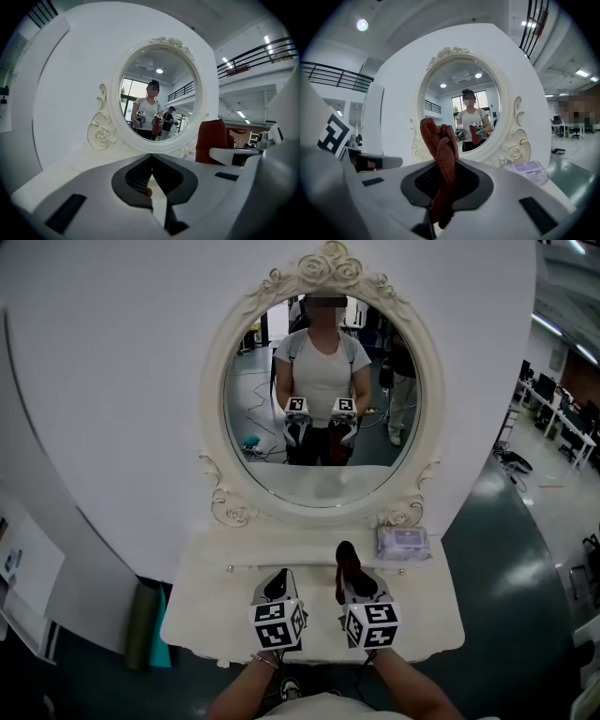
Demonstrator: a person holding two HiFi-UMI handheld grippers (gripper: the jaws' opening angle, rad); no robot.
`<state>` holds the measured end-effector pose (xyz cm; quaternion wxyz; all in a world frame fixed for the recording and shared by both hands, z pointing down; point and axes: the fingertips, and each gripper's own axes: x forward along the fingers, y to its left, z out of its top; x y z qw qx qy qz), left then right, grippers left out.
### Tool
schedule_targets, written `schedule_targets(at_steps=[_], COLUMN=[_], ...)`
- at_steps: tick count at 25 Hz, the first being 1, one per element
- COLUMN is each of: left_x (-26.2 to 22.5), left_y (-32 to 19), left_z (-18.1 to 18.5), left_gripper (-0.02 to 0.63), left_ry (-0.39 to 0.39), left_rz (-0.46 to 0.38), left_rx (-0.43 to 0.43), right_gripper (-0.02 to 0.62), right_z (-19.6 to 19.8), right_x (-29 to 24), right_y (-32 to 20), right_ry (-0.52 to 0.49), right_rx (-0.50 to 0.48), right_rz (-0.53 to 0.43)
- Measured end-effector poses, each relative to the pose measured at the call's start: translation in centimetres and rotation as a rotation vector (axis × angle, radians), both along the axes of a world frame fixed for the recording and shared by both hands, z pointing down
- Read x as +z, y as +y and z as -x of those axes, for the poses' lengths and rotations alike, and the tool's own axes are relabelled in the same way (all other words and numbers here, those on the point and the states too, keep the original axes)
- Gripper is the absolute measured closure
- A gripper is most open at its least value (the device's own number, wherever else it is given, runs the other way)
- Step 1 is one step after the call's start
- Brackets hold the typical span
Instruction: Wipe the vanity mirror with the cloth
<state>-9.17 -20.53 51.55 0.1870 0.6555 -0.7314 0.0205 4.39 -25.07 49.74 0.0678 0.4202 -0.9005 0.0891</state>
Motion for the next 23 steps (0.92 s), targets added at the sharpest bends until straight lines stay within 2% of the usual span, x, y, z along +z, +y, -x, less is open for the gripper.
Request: schedule_targets(at_steps=[23], left_x=[0.3], left_y=[0.1], left_z=[-0.6], left_gripper=[0.595], left_ry=[0.003], left_rz=[-0.003], left_rx=[0.021], right_gripper=[0.538], right_z=[-1.6], right_x=[0.3], right_y=[0.4], right_ry=[0.002], right_rx=[0.059], right_rz=[0.010])
